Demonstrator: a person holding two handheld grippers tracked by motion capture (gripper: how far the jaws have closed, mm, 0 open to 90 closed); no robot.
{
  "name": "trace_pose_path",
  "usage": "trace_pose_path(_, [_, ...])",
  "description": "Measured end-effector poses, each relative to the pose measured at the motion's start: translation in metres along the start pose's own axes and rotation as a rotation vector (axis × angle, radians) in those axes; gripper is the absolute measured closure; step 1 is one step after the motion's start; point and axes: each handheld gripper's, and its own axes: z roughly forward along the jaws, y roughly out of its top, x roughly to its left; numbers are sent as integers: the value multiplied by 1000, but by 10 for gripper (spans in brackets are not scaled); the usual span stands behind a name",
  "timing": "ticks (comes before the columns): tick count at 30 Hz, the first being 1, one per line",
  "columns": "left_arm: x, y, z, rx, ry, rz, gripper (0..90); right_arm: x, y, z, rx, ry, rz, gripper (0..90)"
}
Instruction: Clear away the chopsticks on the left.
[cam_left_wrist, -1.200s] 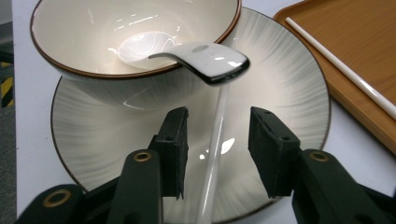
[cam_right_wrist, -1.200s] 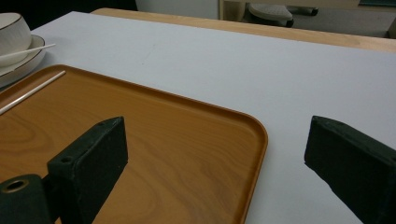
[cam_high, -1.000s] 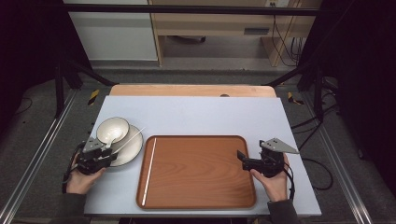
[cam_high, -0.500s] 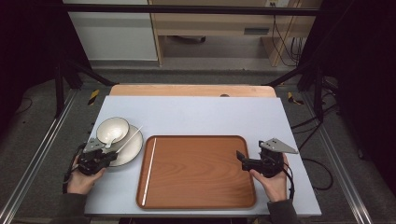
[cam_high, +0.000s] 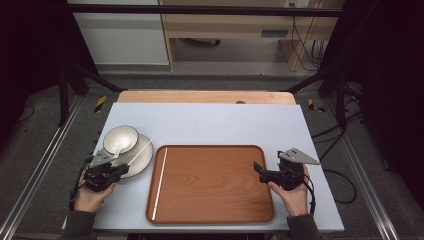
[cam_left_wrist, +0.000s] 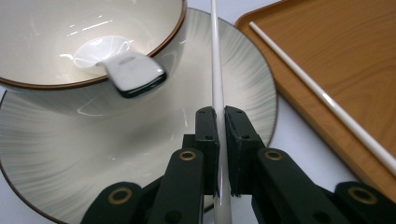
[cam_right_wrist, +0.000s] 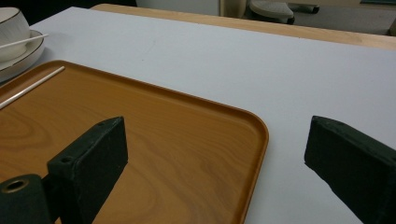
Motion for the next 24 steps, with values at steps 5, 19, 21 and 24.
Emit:
trace_pose_path(5, [-12,2,-7,-27,7,-3,843,0,0,0,1,-1,-1,62])
trace_pose_path(19, [-56,8,-12,-97,42,-35,843,-1,0,-2,-8,-6,1,62])
trace_pose_path(21, [-62,9,-13,-107,52,-46,843,-1,0,-2,-7,-7,-2,61])
trace_pose_path(24, [-70,8,-14,-115,62,-55,843,-1,0,-1,-6,-6,2,61])
